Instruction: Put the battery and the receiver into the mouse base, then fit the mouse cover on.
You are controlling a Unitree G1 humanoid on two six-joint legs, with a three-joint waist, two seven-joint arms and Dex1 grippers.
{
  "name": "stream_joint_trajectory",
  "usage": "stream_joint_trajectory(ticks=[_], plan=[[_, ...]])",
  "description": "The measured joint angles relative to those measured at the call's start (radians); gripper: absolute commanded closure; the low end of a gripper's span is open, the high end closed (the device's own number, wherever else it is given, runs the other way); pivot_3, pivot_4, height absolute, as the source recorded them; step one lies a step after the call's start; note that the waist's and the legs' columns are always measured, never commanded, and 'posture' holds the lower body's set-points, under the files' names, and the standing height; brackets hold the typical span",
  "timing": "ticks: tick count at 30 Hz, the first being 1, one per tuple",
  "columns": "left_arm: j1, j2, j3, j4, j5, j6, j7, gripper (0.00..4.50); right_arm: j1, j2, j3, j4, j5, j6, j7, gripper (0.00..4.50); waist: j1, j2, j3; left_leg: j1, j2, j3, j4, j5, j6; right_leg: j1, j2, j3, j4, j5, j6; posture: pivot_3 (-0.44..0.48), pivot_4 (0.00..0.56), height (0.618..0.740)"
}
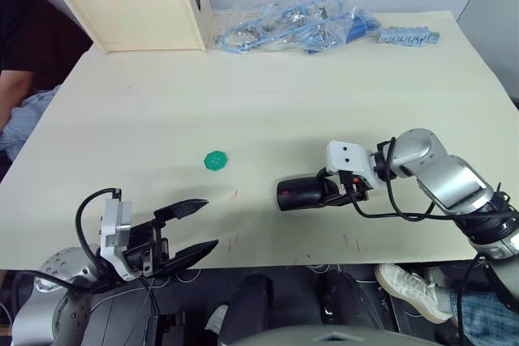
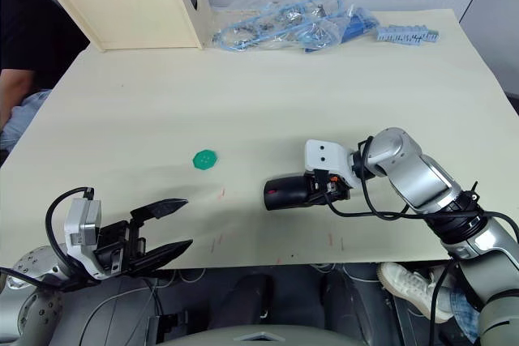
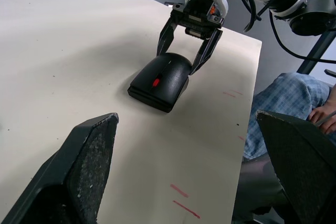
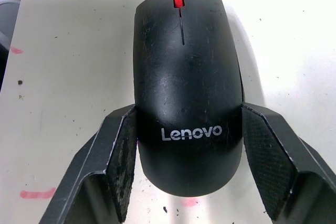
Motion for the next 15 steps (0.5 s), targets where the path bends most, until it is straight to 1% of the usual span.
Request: stream_joint_trajectory(ticks=[15], plan=[[0.007, -0.004, 0.0, 0.0, 0.0, -0.001, 0.004, 0.0, -0.005, 0.003, 0.001, 0.013, 0.0, 0.0, 0.006, 1.72, 0.0, 0.0, 0.0, 0.0, 0.0, 0.0, 0.0, 0.0, 0.0, 0.0, 0.0, 0.0, 0.0, 0.0, 0.0, 0.0, 0.15, 0.74]])
